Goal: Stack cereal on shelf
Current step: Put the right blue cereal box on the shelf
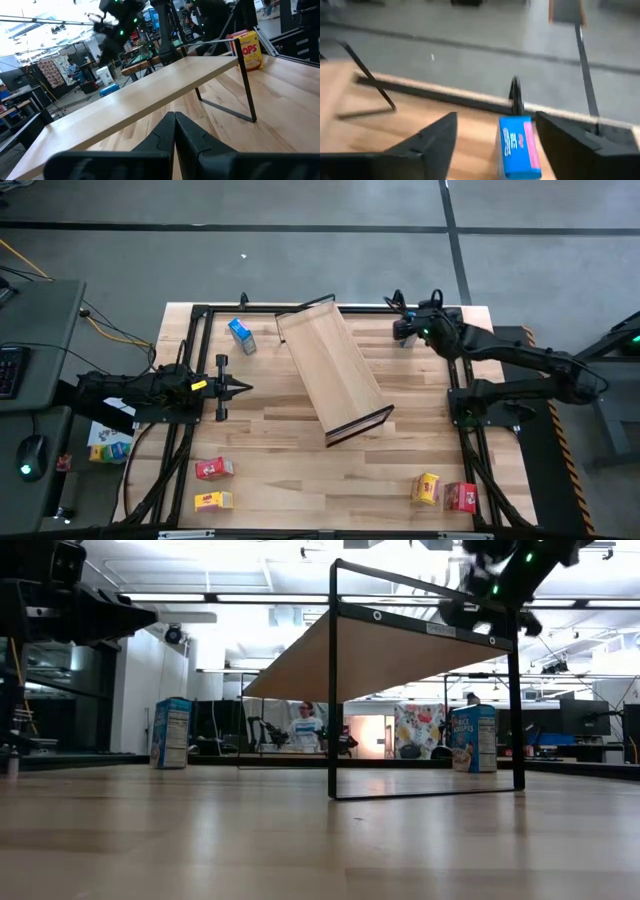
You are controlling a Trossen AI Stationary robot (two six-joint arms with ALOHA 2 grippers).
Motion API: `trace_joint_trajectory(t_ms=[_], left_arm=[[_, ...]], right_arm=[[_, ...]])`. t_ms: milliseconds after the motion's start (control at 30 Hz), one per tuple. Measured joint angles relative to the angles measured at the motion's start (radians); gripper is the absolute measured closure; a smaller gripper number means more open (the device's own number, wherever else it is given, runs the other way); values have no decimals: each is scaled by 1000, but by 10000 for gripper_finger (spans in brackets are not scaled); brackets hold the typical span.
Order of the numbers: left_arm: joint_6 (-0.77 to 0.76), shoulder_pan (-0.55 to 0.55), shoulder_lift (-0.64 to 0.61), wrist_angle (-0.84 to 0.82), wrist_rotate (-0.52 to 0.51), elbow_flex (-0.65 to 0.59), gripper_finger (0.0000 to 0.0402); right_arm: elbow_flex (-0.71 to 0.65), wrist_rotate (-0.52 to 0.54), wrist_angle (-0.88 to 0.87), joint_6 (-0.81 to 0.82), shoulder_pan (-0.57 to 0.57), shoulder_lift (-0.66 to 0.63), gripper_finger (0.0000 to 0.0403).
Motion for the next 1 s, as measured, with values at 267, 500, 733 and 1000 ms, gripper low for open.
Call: trace_joint_trajectory(t_ms=[267,500,733,1000], left_arm=[[0,0,0,0,0,0,401],[0,0,0,0,0,0,401],[0,0,0,0,0,0,402],[0,0,0,0,0,0,401]], right_arm=[[-12,-103,24,-53,-144,106,96],[-12,-133,37,-71,-198,180,95],[-12,-141,44,-77,-230,273,95],[-12,-243,42,-79,-271,360,95]])
